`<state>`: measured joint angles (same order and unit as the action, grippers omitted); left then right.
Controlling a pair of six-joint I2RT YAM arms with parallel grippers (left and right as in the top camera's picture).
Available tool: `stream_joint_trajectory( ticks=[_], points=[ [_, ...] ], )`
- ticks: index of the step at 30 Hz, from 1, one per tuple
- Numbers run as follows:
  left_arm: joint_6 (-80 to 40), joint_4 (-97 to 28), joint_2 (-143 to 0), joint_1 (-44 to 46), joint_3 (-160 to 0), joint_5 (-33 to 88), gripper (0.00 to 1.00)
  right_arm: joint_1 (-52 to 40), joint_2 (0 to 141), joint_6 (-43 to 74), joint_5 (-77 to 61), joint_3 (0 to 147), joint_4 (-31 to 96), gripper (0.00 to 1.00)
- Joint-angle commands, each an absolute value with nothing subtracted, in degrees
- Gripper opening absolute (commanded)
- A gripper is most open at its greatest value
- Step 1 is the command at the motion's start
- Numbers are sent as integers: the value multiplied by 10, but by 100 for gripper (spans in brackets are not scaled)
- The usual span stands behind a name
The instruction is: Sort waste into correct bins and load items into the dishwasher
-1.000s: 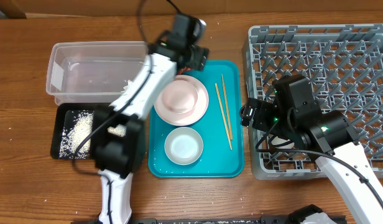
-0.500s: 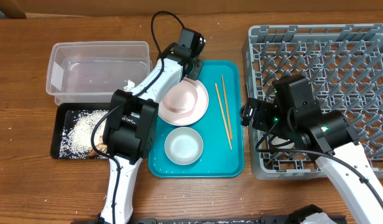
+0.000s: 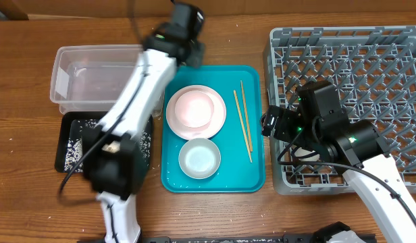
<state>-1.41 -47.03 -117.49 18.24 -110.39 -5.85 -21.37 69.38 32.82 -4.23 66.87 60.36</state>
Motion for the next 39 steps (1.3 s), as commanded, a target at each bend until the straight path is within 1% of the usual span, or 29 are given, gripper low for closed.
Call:
stream_joint_trajectory(
  ticks=[1,5,8,10,11,12,13,14,15,21,26,29,32,39],
  points=[
    [-21,-522,-1102,158,-1123,-64,4,-211,692,328,-41,683,599,100],
    [-21,-611,-1102,121,-1120,-67,4,-211,692,328,-41,683,599,100],
    [-22,-625,-1122,87,-1107,-67,4,-211,692,328,-41,683,599,100],
    [-21,-631,-1144,57,-1103,-39,4,-211,692,328,-41,683,599,100],
    [-16,-639,-1150,49,-1103,-19,16,-211,692,328,-41,683,599,100],
    [-13,-643,-1151,43,-1103,-2,48,-211,692,328,-41,683,600,100],
    [-13,-646,-1151,36,-1103,14,70,-211,692,328,-41,683,602,100],
    [-13,-650,-1148,32,-1104,25,86,-211,692,328,-41,683,604,100],
    [-14,-655,-1143,28,-1106,36,100,-211,692,328,-41,683,604,100],
    [-15,-720,-1087,23,-1143,69,100,-211,692,328,-41,683,608,100],
    [-53,-780,-992,27,-1153,71,100,-212,692,324,-42,683,609,100],
    [-82,-816,-931,27,-1153,70,100,-216,692,263,-74,683,609,96],
    [-108,-856,-872,27,-1153,42,100,-230,692,218,-108,683,607,93],
    [-144,-945,-771,27,-1152,-26,100,-252,692,197,-101,683,601,93]
  ],
)
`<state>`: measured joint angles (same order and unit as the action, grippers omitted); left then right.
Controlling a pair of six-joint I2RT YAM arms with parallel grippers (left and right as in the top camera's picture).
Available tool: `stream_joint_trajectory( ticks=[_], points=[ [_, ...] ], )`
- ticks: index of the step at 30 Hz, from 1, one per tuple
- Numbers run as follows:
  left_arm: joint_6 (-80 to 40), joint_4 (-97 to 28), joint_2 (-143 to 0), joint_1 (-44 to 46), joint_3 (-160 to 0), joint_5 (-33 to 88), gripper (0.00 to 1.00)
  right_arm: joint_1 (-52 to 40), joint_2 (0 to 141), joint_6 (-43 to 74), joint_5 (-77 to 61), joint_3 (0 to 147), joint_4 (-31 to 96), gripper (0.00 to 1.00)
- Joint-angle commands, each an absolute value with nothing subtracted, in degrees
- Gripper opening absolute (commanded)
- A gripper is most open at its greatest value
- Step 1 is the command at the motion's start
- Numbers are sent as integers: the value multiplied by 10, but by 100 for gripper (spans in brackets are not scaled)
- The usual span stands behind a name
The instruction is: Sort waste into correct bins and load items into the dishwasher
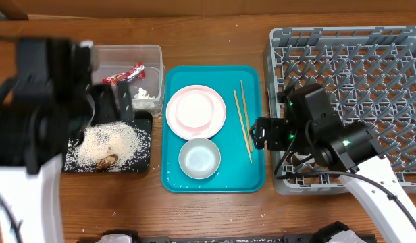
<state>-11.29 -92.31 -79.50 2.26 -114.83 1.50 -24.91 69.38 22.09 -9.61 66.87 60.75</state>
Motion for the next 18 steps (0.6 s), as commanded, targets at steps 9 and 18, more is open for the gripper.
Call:
stream_joint_trajectory(
  ticks=[9,18],
  points=[
    [-163,-968,-670,27,-1113,-56,100,-252,692,197,-102,683,583,98],
    [-165,-967,-661,27,-1109,-34,100,-252,692,197,-102,683,584,100]
  ],
)
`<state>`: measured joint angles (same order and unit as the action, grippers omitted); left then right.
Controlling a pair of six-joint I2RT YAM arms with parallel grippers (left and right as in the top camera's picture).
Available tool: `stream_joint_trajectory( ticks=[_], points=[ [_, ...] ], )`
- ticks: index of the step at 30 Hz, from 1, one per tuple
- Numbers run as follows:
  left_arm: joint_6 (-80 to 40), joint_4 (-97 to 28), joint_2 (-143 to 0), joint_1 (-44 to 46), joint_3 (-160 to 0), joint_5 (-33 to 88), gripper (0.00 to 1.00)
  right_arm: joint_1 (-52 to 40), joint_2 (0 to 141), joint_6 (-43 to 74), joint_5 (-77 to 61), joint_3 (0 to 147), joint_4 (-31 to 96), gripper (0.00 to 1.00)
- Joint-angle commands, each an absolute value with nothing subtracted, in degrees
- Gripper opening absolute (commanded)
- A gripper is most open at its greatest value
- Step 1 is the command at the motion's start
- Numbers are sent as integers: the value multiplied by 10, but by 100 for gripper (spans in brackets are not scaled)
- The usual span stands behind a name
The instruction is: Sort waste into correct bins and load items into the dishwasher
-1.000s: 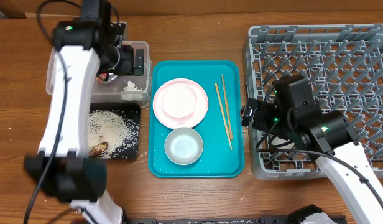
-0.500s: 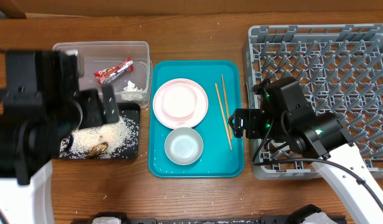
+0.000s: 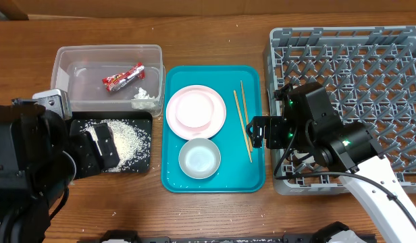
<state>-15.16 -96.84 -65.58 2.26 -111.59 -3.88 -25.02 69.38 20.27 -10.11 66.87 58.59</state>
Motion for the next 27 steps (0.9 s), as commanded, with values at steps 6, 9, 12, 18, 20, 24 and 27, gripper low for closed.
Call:
stream_joint_trajectory(
  ticks=[6,9,12,18,20,24,27],
  points=[
    [-165,-967,-667,27,-1109,-34,100,-252,692,193,-98,683,587,100],
    [-165,-967,-670,27,-1109,-34,100,-252,692,193,-98,683,613,100],
    [-165,-967,-675,27,-1109,-34,100,-248,691,195,-79,683,636,100],
    [-165,-967,-684,27,-1109,-34,100,-205,620,194,-55,685,632,100],
    [-165,-967,-688,27,-1109,-34,100,-190,577,194,-29,685,616,100],
    [-165,-967,-694,27,-1109,-34,100,-163,496,133,6,682,539,100],
    [-165,-967,-700,27,-1109,-34,100,-138,446,81,4,671,487,100]
  ],
)
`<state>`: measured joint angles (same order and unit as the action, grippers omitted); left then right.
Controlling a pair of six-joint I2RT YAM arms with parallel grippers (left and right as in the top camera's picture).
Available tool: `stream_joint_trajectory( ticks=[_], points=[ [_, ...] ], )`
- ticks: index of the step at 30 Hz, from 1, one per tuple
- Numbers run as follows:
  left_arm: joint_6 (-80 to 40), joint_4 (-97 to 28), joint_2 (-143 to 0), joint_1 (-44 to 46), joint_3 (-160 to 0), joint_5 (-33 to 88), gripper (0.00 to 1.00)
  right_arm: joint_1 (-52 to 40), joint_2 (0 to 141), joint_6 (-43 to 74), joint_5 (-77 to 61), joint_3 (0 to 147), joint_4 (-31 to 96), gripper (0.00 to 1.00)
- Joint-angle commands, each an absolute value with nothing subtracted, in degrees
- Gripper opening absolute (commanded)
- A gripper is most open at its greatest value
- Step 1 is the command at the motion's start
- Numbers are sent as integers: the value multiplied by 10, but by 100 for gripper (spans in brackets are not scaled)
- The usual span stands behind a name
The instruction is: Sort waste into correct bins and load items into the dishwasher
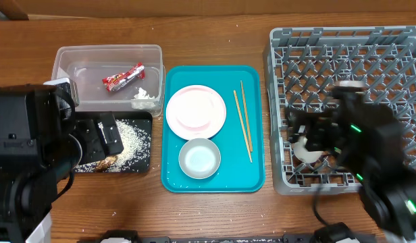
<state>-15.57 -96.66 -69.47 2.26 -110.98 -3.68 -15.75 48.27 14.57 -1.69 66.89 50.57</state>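
Note:
On the teal tray [255, 177] lie a pink plate [196, 111], a pale bowl [199, 158] and two chopsticks [243, 121]. My left gripper [105, 136] hangs over the black bin [142, 162], which holds scattered rice and a brown scrap [108, 161]. Its jaws are too dark to read. My right gripper [301, 133] is motion-blurred over the left part of the grey dish rack [370, 47], above a white item [305, 151] in the rack. Whether it is open or shut does not show.
A clear bin [66, 64] behind the black one holds a red wrapper [124, 75] and crumpled white paper [146, 96]. The rack fills the right side. Both arms' dark bodies cover the front left and front right of the table.
My right gripper has moved from beside the chopsticks at the tray's right edge back over the rack. Both chopsticks remain on the tray. My left gripper has shifted slightly up over the black bin.
First my left arm reached far back behind the tray, and my right gripper sat at the rack's left edge. Then the left arm stood over the bins while the right gripper neared the chopsticks. Now the right is over the rack again, and the tray's contents are unchanged.

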Motion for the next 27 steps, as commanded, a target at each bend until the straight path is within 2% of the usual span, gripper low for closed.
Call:
stream_joint_trajectory(
  ticks=[1,11,20,27],
  points=[
    [-165,-967,-701,27,-1109,-34,100,-130,431,70,4,666,480,100],
    [-165,-967,-717,27,-1109,-34,100,-14,246,56,3,493,411,100],
    [-165,-967,-729,27,-1109,-34,100,-3,82,56,-1,320,336,100],
    [-165,-967,-739,27,-1109,-34,100,-3,26,56,-15,211,242,100]
  ],
)
